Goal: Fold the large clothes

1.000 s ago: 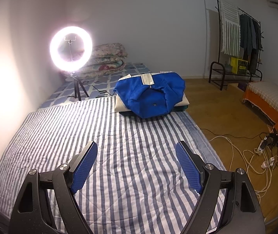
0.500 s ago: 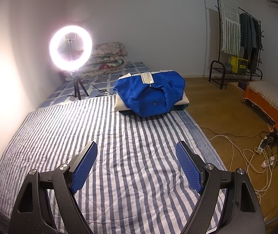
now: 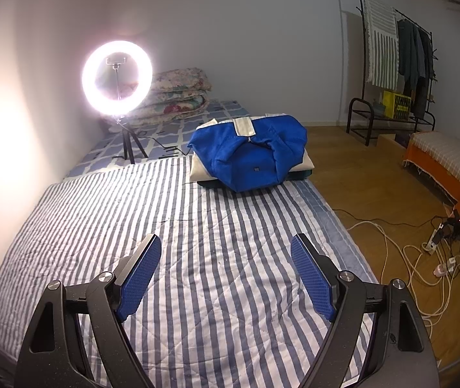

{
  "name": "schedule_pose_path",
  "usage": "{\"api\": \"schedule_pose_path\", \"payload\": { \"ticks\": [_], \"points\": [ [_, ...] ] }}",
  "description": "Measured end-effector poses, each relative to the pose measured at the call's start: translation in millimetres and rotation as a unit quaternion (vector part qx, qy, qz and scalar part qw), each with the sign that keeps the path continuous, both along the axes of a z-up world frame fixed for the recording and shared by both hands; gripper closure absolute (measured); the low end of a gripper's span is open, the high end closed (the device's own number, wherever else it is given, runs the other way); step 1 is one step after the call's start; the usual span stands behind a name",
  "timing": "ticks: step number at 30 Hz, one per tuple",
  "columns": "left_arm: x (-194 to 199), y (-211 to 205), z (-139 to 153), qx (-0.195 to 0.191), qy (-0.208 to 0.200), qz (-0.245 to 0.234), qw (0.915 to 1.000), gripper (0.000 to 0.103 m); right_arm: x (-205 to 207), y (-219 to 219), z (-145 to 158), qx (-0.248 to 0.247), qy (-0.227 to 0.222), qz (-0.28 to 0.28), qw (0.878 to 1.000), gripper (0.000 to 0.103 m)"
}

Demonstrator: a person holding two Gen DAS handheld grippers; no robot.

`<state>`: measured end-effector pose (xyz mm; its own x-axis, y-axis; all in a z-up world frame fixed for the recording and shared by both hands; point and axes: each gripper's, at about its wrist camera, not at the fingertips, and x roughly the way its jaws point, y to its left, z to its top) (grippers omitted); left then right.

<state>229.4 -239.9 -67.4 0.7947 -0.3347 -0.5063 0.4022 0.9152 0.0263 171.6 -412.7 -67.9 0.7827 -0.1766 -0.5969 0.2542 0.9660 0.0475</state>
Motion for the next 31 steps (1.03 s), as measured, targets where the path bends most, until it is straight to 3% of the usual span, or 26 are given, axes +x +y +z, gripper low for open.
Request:
{"api": "schedule_pose_path", "payload": {
  "ticks": [31],
  "points": [
    [-0.9, 2.9, 4.4, -0.002, -0.008, 0.008, 0.9999, 0.0, -0.8, 2.0, -2.2, 0.001, 0.008, 0.007, 1.0, 0.021]
  ]
}}
